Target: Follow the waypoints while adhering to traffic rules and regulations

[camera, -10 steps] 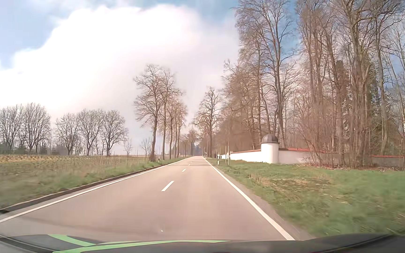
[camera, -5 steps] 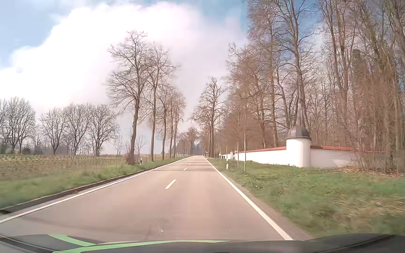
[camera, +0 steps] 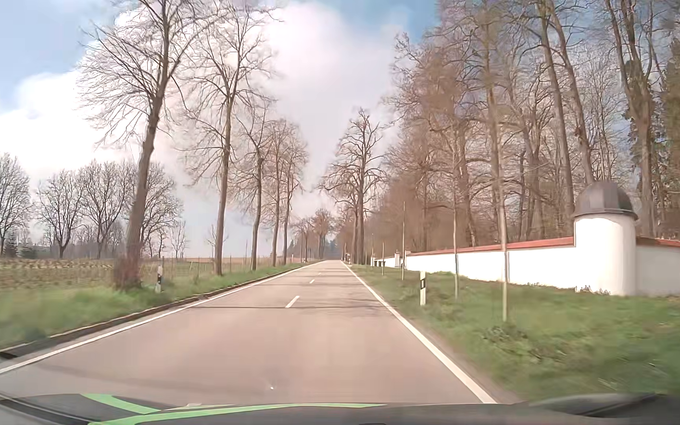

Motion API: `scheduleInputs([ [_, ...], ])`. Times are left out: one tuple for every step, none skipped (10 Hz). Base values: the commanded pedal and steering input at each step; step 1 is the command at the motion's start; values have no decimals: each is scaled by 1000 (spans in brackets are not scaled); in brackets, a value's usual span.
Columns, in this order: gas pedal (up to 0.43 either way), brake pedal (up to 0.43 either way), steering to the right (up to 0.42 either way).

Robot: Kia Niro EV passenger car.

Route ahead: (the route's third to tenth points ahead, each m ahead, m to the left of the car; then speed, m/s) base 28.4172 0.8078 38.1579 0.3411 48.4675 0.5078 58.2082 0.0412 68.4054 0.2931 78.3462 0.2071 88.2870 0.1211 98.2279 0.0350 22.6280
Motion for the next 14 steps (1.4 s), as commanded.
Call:
scheduleInputs([
  [531, 0, -1],
  [531, 0, -1],
  [531, 0, 0],
  [531, 0, 0],
  [531, 0, -1],
  [531, 0, 0],
  [531, 0, 0],
  [531, 0, -1],
  [531, 0, -1],
  [531, 0, -1],
  [531, 0, -1],
  [520, 0, 0],
  [520, 0, 0],
  [512, 0, 0],
])
